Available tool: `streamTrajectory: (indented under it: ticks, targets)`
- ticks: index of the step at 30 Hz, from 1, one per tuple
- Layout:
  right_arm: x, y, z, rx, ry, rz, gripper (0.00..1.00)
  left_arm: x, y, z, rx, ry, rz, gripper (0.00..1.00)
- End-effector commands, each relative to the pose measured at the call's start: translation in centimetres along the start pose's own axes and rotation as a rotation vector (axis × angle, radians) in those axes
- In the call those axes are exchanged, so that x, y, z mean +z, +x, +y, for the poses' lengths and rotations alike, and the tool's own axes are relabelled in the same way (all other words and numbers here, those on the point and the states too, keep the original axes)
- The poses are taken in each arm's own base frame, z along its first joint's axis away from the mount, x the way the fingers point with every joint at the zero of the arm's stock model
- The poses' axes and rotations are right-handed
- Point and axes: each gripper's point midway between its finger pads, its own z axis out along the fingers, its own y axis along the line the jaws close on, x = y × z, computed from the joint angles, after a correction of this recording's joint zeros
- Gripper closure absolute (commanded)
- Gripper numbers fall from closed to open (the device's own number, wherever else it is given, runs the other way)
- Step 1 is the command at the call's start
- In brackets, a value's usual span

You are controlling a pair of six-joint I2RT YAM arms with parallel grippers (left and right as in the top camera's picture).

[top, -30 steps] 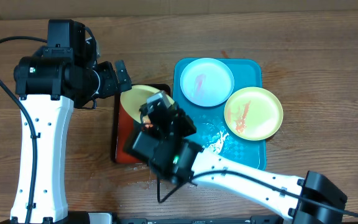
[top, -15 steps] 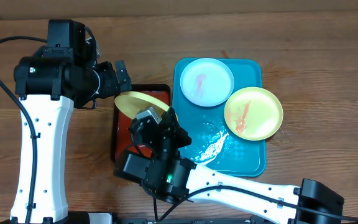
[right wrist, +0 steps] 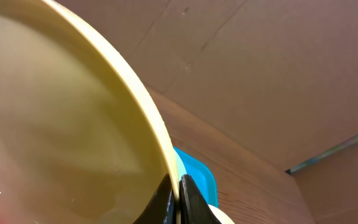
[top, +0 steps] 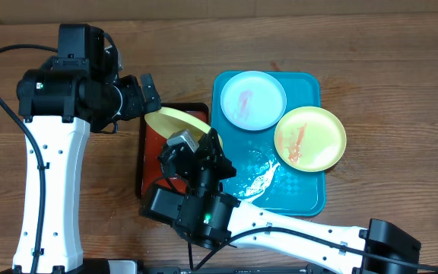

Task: Clean dirty plates on tray and stack at the side

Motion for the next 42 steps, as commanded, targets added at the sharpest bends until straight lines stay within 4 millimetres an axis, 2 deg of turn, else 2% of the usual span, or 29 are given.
streamTrajectory:
  ticks: [1,38,42]
  targets:
    - [-0.6,-1.4,-1.1,0.049,0.022,-0.028,0.96,-0.8,-0.5,0.1,0.025,-0.006,-0.031,0.0]
    - [-0.1,-1.0,-0.6,0.049,-0.013,-0.001,0.96,-0.8,-0.5,0.1,0.025,-0.006,-0.031,0.0]
    - [1.2,0.7,1.2,0.066,-0.143,0.098,0.96,-0.8,-0.5,0.1,0.025,-0.006,-0.031,0.0]
